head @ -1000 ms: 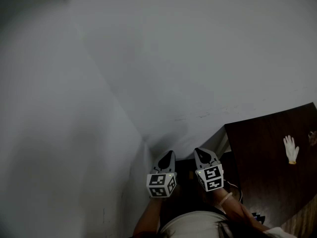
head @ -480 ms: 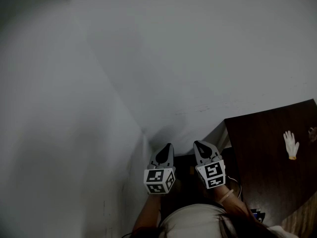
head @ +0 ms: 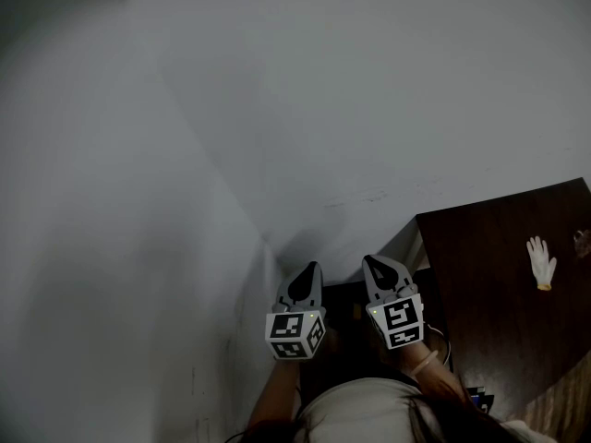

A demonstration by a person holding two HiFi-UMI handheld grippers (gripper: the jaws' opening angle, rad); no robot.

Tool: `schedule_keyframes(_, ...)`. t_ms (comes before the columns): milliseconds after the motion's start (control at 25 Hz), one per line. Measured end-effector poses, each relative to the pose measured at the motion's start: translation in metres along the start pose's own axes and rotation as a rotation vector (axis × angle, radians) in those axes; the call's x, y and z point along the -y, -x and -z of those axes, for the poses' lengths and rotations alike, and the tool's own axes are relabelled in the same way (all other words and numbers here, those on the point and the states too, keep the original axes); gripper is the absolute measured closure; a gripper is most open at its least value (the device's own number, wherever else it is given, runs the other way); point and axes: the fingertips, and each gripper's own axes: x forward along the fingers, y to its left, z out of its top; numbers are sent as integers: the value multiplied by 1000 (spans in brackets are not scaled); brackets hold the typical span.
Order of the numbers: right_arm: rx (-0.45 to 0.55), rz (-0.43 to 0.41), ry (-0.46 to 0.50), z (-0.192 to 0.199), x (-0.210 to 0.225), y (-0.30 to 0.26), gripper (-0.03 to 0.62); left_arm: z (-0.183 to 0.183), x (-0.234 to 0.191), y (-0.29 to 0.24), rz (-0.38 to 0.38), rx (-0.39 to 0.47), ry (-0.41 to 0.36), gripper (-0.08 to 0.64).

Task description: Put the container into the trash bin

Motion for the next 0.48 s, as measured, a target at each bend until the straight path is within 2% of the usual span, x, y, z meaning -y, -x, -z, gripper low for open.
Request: schedule_keyframes(480,4,13,-3,-3,1,16,585,-3,11,9,3,7,0,540)
